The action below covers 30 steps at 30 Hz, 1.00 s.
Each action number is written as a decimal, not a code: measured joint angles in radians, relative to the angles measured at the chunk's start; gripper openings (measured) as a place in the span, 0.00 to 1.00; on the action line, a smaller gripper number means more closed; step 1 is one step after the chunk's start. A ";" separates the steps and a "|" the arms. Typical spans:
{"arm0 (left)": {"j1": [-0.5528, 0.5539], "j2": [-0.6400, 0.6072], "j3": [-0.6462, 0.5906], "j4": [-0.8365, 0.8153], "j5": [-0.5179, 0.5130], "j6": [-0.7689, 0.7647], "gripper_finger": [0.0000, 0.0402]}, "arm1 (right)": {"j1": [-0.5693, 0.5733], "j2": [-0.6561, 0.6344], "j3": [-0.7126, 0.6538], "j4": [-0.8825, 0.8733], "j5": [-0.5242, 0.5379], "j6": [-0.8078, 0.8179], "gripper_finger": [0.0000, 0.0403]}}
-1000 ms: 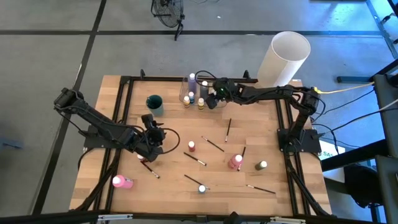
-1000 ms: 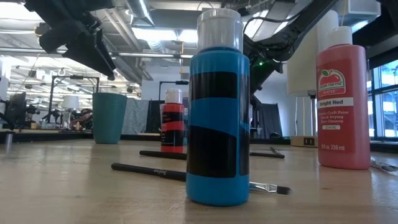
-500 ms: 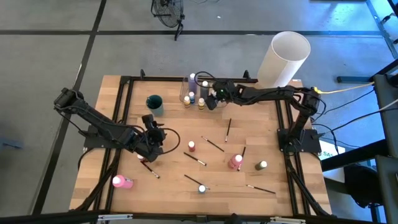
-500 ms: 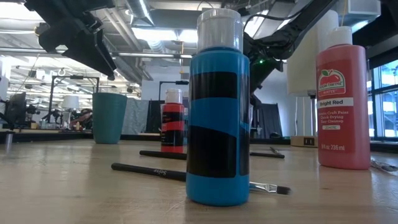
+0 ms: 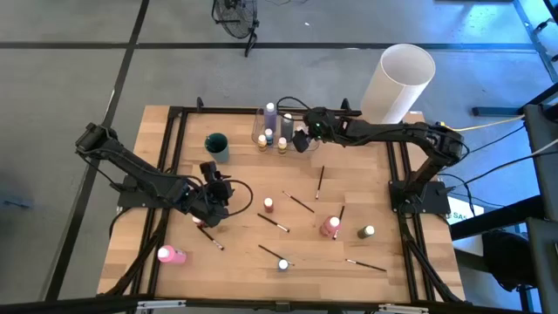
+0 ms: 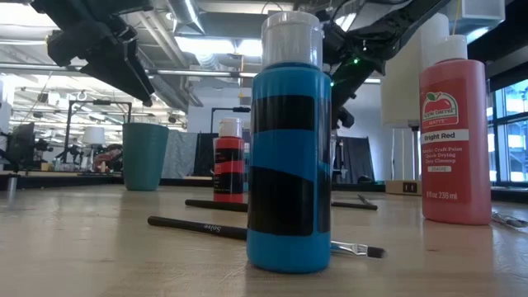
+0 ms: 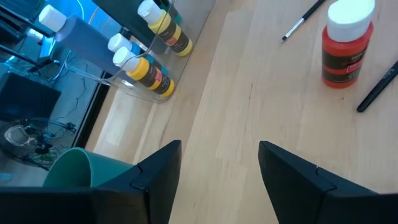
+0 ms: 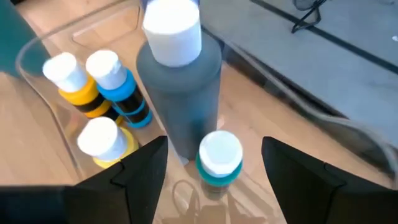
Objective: Pick & Place Paint Supplies
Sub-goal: Put the silver paint brush into the green cup
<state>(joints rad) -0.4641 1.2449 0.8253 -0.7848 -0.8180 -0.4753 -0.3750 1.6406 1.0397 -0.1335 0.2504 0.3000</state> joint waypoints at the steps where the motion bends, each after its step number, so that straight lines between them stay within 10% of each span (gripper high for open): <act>1: 0.000 0.000 0.000 0.000 0.003 0.000 0.52 | 0.005 -0.011 0.000 -0.003 0.009 0.000 0.66; 20: 0.000 0.000 0.000 0.011 0.035 0.000 0.52 | 0.174 -0.245 0.000 -0.334 0.046 -0.078 0.66; 30: 0.000 0.000 0.000 0.012 0.036 0.000 0.52 | 0.267 -0.289 0.000 -0.522 -0.332 0.139 0.66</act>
<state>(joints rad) -0.4641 1.2449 0.8253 -0.7727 -0.7822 -0.4749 -0.1076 1.3518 1.0401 -0.6558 -0.0820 0.4392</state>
